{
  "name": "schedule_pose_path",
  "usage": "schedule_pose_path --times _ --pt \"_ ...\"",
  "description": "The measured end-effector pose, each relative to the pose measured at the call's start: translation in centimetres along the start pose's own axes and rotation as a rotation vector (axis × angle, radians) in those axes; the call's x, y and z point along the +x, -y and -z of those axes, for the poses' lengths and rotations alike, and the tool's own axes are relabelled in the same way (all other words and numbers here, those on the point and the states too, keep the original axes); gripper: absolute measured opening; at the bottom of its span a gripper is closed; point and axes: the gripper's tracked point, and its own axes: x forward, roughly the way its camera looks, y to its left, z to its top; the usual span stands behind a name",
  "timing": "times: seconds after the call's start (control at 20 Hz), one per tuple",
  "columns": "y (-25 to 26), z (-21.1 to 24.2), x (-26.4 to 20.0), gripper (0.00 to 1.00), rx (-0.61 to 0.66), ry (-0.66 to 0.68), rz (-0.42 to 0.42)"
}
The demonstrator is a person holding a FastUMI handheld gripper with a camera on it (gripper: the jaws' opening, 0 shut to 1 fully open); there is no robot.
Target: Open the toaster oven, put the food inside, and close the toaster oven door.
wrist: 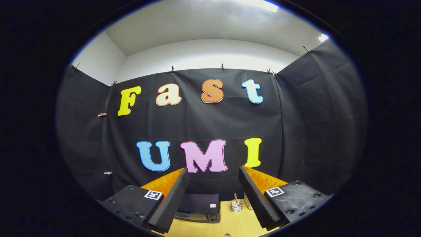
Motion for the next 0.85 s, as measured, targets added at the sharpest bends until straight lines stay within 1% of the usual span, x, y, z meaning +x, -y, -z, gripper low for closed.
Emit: schedule_pose_path --times 0.15,0.85 --pt "-0.89 -0.01 0.03 0.98 0.0 -0.001 -0.011" --pt "-0.37 -0.08 -0.15 0.97 0.003 -0.017 -0.014"
